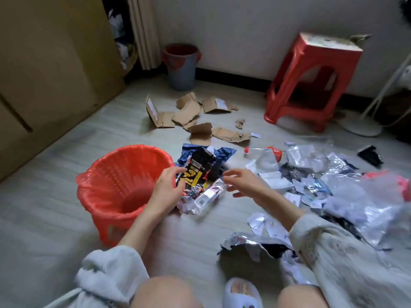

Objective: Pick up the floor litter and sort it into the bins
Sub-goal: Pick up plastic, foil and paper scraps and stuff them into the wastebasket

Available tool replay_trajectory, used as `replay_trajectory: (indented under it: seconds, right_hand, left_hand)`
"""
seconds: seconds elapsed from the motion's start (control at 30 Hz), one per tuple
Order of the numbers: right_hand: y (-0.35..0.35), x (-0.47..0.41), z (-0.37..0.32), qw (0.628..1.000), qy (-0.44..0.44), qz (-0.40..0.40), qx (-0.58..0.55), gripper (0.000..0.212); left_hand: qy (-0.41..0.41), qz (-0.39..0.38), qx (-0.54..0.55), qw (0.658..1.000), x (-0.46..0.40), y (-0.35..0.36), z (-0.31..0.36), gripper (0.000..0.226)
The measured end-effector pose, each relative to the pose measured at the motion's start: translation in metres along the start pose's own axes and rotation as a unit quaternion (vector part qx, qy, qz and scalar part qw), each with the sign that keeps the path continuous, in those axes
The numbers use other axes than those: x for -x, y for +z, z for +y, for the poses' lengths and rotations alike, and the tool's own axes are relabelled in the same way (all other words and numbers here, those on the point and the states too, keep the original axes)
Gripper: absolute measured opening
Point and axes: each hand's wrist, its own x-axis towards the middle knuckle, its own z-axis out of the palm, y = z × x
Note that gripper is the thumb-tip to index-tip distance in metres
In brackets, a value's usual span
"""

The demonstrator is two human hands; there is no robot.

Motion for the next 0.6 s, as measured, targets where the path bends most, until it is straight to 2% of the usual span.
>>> replay_trajectory:
  seconds: [0.13,0.2,0.3,0.37,0.4,0.43,0.5,0.53,0.6]
  right_hand:
    - [-0.007,0.009,0.060,0.996,0.017,0.019,0.087,0.037]
    - [0.000,0.003,0.093,0.983,0.027,-0.003,0.183,0.048]
    - [0.019,-0.004,0.144,0.911,0.055,-0.101,0.395,0.081]
    - [0.022,-0.006,0.175,0.864,0.110,-0.157,0.466,0.100]
    - [0.020,-0.007,0.187,0.850,0.125,-0.167,0.484,0.102]
    - [0.016,-0.010,0.197,0.843,0.125,-0.164,0.497,0.095]
    - [0.009,-0.017,0.215,0.855,0.097,-0.113,0.497,0.059]
    - [0.006,-0.022,0.223,0.872,0.086,-0.072,0.477,0.039]
    - [0.005,-0.027,0.228,0.913,0.073,0.017,0.402,0.018]
  left_hand:
    - [0.023,-0.097,-0.004,0.995,0.008,0.045,0.002,0.028]
    - [0.020,-0.145,-0.013,0.989,0.012,0.066,-0.007,0.028]
    - [0.001,-0.213,-0.034,0.976,0.023,0.092,-0.025,0.029]
    - [-0.020,-0.231,-0.038,0.972,0.024,0.107,-0.035,0.029]
    - [-0.030,-0.227,-0.040,0.973,0.022,0.115,-0.039,0.029]
    - [-0.038,-0.227,-0.042,0.972,0.019,0.124,-0.043,0.029]
    - [-0.042,-0.265,-0.041,0.962,0.018,0.147,-0.051,0.033]
    - [-0.041,-0.301,-0.037,0.952,0.020,0.160,-0.057,0.038]
    - [-0.027,-0.352,-0.030,0.935,0.027,0.173,-0.065,0.054]
